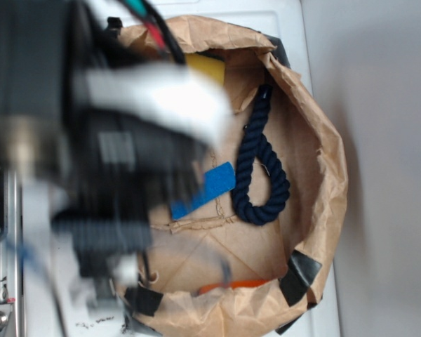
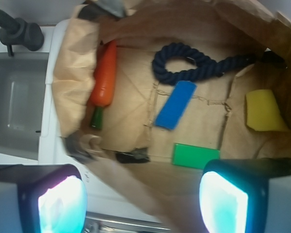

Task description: Grab the blue sponge.

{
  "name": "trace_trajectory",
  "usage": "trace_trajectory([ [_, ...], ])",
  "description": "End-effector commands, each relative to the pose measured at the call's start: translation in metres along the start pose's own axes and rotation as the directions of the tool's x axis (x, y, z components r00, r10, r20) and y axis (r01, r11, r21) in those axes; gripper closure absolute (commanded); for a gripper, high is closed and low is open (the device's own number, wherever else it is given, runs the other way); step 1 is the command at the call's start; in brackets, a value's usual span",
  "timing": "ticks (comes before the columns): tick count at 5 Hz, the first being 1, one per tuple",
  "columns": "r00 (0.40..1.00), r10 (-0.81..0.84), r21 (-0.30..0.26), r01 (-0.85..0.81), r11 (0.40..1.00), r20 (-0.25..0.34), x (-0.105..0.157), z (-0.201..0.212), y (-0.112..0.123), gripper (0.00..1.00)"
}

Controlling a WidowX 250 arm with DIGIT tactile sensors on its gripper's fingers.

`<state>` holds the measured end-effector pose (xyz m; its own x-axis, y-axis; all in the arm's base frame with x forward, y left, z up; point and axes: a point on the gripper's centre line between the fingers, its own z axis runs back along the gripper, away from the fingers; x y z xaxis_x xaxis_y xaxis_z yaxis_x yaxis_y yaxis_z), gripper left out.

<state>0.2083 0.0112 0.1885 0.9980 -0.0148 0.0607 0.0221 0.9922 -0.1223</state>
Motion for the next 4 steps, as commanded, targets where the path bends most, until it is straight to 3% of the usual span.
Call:
trace_trajectory([
  [1, 0.981, 0.184, 0.012, -0.185, 0.983, 0.063, 0.033, -0.04, 0.025, 0.0],
  [2, 0.976, 0.204, 0.034, -0.207, 0.978, 0.073, 0.042, -0.06, 0.017, 0.0],
  [3, 0.961, 0.249, 0.051, -0.256, 0.965, 0.116, 0.032, -0.08, 0.007, 0.0],
  [4, 0.946, 0.303, 0.028, -0.308, 0.951, 0.119, 0.025, -0.093, 0.009, 0.0],
])
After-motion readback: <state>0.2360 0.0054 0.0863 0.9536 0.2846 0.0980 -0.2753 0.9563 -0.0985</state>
